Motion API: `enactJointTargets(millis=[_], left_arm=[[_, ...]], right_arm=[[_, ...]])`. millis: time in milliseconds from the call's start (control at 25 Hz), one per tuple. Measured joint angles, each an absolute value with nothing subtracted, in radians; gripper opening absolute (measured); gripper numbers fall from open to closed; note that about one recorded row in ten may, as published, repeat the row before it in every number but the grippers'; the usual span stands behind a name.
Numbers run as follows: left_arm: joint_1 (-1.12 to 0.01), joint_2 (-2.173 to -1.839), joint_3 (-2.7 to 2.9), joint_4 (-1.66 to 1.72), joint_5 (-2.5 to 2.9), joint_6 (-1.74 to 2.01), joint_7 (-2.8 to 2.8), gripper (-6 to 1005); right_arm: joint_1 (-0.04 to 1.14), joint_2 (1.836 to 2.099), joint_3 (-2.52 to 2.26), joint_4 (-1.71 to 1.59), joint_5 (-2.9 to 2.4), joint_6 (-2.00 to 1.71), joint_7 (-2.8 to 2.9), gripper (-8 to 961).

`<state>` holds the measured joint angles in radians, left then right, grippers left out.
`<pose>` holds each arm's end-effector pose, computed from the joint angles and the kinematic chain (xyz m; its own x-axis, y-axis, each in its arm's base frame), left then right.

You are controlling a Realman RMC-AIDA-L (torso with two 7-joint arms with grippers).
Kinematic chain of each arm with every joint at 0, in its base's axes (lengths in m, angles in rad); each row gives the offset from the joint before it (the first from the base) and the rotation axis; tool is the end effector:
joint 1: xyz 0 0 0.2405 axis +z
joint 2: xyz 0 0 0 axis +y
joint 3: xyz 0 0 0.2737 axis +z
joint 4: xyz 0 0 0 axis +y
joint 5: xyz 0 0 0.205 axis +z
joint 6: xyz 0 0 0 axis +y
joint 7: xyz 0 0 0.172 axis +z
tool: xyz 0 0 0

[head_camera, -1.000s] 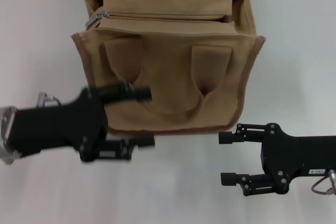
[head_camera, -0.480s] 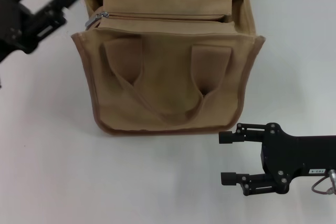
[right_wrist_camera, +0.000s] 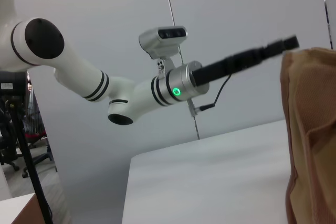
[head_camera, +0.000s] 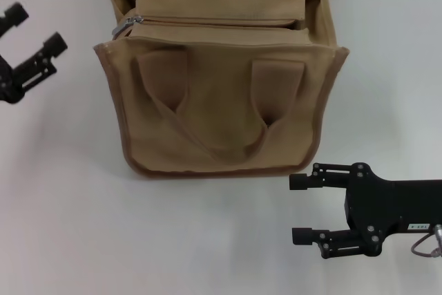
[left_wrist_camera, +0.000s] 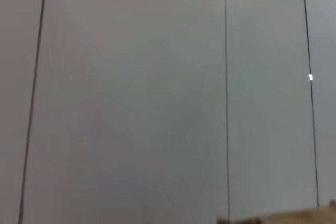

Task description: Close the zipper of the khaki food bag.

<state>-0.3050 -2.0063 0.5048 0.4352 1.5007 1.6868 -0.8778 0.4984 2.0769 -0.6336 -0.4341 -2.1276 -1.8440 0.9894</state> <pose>-0.3179 0.3015 0.0522 0.6295 -0.1005 0.7705 0.5319 -0.6671 -0.5215 0.2587 0.2612 -0.0615 0.7948 -0.1891 -0.5766 -0.1810 -0.9808 0.0721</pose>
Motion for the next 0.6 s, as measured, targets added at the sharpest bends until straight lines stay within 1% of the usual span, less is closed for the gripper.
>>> enactJointTargets(millis=[80,160,440,600], left_arm=[[-0.303,-1.996,0.504,0.435,1.549,1.673,-0.878,827],[-0.302,-1.993,0.504,0.436,1.580,1.665,-0.878,827],[-0.327,-1.993,0.503,0.440,1.677,1.648,-0.878,827],[-0.347,-2.002,0.507,0.440,1.688,1.638,-0.867,827]], right_arm=[[0.498,2.077,-0.634,-0.435,-2.127,-1.844,0.989,761],[0.499,2.077,-0.634,-0.435,-2.127,-1.844,0.989,761],[0.498,2.077,-0.634,-0.434,-2.127,-1.844,0.989,762],[0.495,2.077,-0.634,-0.434,-2.127,-1.844,0.989,762]])
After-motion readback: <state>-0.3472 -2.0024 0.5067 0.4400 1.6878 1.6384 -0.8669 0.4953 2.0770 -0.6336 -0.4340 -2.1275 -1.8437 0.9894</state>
